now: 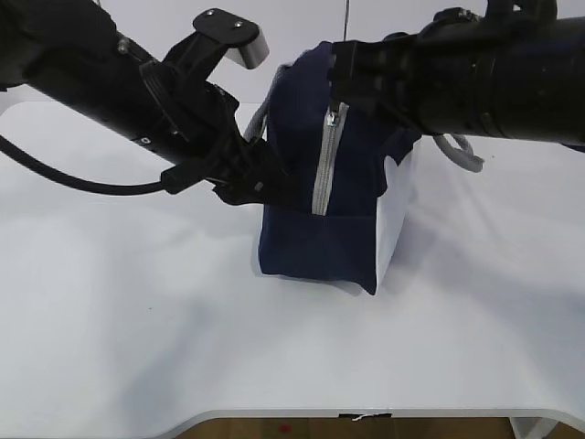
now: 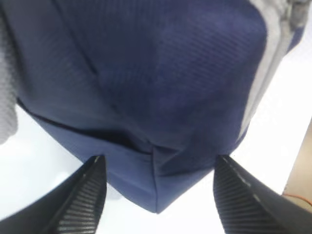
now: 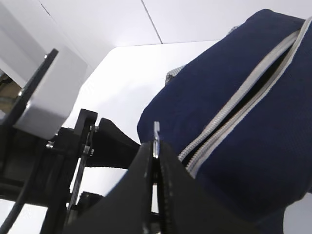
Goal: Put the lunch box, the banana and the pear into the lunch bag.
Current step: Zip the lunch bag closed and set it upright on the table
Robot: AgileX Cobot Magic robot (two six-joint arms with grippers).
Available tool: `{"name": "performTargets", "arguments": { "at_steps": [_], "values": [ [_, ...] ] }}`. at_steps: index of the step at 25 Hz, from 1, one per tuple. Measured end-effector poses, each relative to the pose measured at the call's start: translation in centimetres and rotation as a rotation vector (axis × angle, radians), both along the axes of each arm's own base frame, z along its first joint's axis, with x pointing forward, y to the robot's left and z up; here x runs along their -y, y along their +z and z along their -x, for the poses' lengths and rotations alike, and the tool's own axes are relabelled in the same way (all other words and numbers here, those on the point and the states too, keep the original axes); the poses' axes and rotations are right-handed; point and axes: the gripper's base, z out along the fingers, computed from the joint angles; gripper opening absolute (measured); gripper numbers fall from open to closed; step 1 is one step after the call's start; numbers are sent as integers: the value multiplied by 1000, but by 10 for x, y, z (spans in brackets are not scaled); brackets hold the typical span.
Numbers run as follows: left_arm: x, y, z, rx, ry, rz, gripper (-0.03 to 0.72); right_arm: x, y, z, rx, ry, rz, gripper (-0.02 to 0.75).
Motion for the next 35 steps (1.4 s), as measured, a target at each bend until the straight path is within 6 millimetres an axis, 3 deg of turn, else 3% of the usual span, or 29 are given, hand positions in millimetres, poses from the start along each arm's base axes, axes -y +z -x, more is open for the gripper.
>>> {"name": "performTargets", "arguments": {
  "at_steps": [16,22,30,35],
  "values": [
    [4,-9,-8,-3,52,37,508,0,0,0,0,0,0,6],
    [6,-7,-9,-8,62,67,358,0,0,0,0,0,0,6],
    [7,-7,-8,-6,60,73,30,0,0,0,0,0,0,6],
    [5,-5,-4,-4,19,41,9,0,0,0,0,0,0,6]
  ]
}}
